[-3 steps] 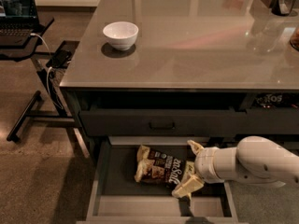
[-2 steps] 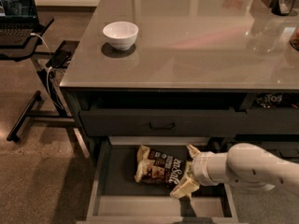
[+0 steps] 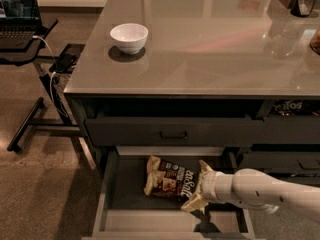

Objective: Pick brown chip bag from middle drawer and place on counter

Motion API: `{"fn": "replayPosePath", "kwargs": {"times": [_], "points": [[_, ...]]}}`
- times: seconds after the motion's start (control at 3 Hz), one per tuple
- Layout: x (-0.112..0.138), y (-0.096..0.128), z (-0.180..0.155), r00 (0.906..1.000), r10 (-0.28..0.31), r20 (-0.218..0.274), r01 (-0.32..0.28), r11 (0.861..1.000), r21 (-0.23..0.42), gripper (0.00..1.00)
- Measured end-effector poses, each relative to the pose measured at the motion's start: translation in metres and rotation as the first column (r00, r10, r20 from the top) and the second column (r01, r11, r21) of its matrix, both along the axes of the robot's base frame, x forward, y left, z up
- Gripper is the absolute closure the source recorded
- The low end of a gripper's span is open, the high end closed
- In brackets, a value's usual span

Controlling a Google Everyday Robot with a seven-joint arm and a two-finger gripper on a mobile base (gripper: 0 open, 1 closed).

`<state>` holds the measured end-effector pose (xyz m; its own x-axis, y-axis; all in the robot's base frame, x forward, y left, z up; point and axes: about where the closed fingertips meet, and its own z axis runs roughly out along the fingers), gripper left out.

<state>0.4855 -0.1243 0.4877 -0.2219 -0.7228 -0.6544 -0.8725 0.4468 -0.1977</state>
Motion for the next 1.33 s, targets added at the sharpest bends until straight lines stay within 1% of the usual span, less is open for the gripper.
{"fn": "replayPosePath", "kwargs": {"times": [0.33,0.67,1.0,1.33], "points": [[0.014,0.000,-0.031,0.9999,-0.010,-0.001,0.010,0.998,0.068,0.00],[0.024,0.007,-0.057,0.9996,-0.004,-0.029,0.008,0.992,0.130,0.00],[0.027,0.020,-0.081,0.9984,0.013,-0.056,-0.005,0.988,0.155,0.00],[0.027,0.030,-0.101,0.9972,0.024,-0.071,-0.013,0.989,0.150,0.00]]}}
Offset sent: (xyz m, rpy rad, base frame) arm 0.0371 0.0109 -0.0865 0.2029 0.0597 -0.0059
